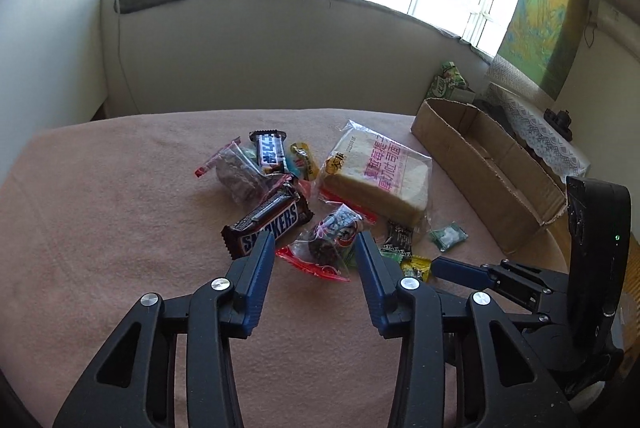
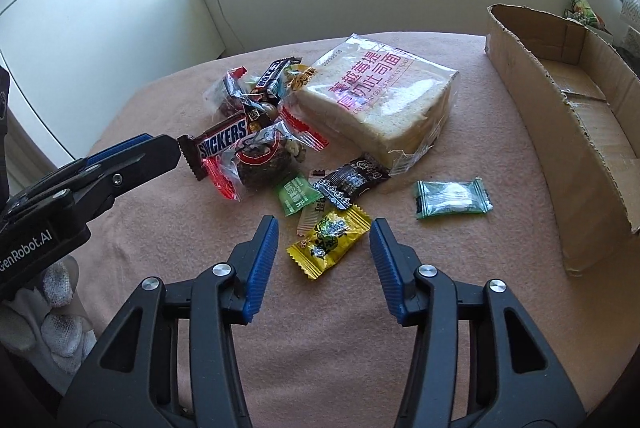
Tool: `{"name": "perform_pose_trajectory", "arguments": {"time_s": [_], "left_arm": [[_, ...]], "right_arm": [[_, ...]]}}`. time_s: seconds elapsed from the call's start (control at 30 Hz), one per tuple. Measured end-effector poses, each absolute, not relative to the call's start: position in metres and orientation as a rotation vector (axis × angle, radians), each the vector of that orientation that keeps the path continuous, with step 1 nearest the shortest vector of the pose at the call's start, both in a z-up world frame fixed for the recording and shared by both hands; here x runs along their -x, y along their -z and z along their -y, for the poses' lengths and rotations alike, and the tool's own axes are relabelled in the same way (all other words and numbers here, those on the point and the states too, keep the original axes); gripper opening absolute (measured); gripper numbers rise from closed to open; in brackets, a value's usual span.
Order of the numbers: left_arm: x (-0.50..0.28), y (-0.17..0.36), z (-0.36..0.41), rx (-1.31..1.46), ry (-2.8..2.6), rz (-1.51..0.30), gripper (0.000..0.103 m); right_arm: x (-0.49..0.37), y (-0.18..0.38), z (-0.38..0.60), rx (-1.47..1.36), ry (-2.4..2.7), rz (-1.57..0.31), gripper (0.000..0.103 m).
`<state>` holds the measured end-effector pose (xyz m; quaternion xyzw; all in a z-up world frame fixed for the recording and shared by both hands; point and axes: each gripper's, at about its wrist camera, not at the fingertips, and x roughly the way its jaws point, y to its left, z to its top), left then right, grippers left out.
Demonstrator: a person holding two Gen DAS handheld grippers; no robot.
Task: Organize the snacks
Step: 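Grasp the red-trimmed clear snack bag with the left gripper while the right gripper grasps the yellow candy packet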
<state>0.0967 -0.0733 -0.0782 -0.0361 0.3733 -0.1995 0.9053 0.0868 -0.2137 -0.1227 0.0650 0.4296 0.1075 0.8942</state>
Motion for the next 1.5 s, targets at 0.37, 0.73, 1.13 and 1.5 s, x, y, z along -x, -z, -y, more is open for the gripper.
{"name": "perform_pose_trajectory", "arguments": {"time_s": [0.37, 0.73, 1.13, 1.5], "left_arm": [[-0.12, 0.095, 0.096, 0.0, 0.485, -0.829, 0.039], [-0.13, 0.107, 0.101, -0.029, 0.496, -0.862, 0.036], [-0.132, 0.115, 0.107, -0.066, 0.518, -0.883, 0.033], [-0.121, 0.1, 0.098, -0.014, 0.503, -0.846, 0.033]], "right_arm": [[-0.095, 0.131, 0.203, -0.052, -0.195, -0.908, 0.041], [-0.091, 0.13, 0.213, -0.036, -0.187, -0.918, 0.02], [-0.088, 0.13, 0.219, -0.074, -0.201, -0.917, 0.018], [-0.078, 0.121, 0.225, -0.097, -0.201, -0.894, 0.012]]}}
